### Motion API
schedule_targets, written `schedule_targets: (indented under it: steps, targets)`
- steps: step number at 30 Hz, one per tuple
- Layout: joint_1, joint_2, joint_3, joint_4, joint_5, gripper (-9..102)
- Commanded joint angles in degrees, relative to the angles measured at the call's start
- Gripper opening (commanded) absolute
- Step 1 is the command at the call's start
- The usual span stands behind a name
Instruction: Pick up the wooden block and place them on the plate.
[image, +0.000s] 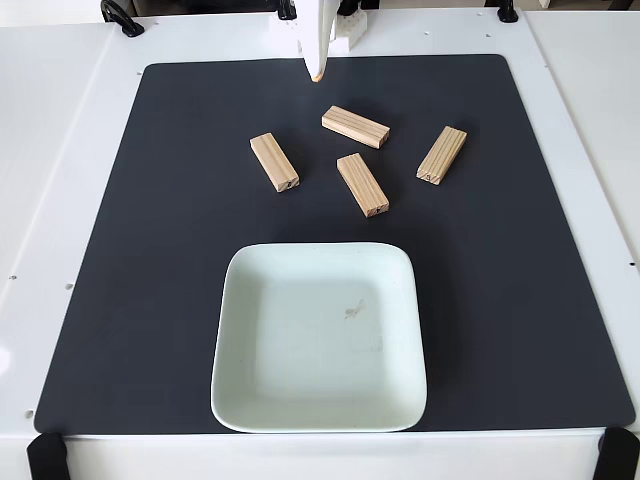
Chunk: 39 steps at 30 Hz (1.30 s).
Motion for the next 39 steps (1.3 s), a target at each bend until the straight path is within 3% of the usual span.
schedule_targets:
  steps: [1,4,10,17,34,39]
  targets:
    - [-1.5,-10.5,-12.7,0.3,1.3,0]
    - [-2.9,-20.8,-23.1,2.9,7.4,0]
    - [-6.4,-38.6,-44.1,21.4,14.0,0]
    - [-8.8,-53.8,-54.8,34.8,20.3,0]
    - [-15.9,-69.6,-52.8,34.1,33.2,-1]
    - [-16.7,-68.6,-43.7,25.7,33.1,-1]
